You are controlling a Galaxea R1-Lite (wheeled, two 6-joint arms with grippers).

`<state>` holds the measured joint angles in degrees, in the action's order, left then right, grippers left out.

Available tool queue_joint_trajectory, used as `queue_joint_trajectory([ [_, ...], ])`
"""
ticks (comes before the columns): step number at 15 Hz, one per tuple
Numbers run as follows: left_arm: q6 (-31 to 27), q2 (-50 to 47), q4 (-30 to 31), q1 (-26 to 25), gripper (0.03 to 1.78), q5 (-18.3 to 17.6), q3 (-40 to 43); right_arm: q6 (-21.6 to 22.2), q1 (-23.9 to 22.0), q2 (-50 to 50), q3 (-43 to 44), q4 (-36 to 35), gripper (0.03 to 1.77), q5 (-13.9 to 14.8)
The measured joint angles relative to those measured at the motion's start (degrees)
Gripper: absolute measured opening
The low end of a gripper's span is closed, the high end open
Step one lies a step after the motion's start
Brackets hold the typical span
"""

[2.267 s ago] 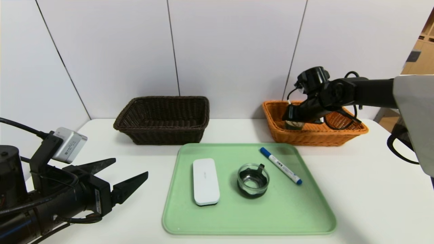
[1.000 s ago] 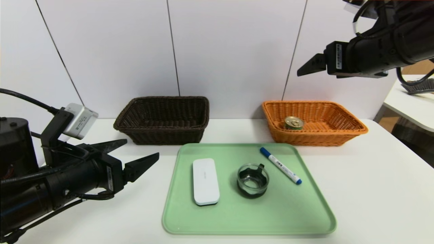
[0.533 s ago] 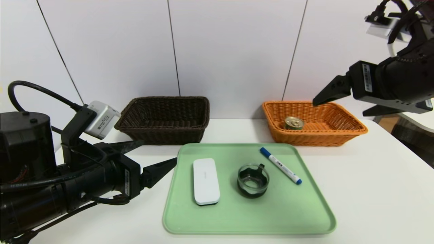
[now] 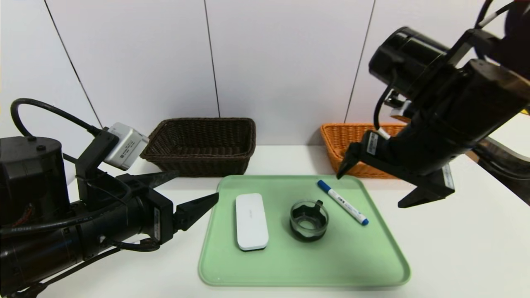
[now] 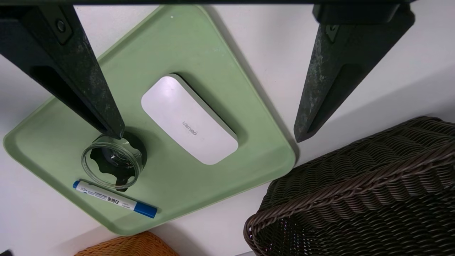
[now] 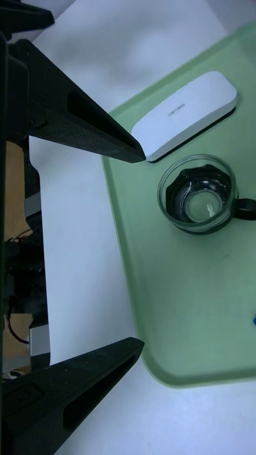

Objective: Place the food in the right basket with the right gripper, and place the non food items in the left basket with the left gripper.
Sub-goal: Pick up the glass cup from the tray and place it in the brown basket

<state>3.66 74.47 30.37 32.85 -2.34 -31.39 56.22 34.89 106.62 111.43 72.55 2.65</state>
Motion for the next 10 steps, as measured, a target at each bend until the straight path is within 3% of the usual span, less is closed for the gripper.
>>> queue_joint_trajectory([
  [10,1.85,-0.49,0.11,-0.09,1.69,0.00,-0.05,1.24,0.39,11.48,0.15,0.90,1.70,-0.12],
])
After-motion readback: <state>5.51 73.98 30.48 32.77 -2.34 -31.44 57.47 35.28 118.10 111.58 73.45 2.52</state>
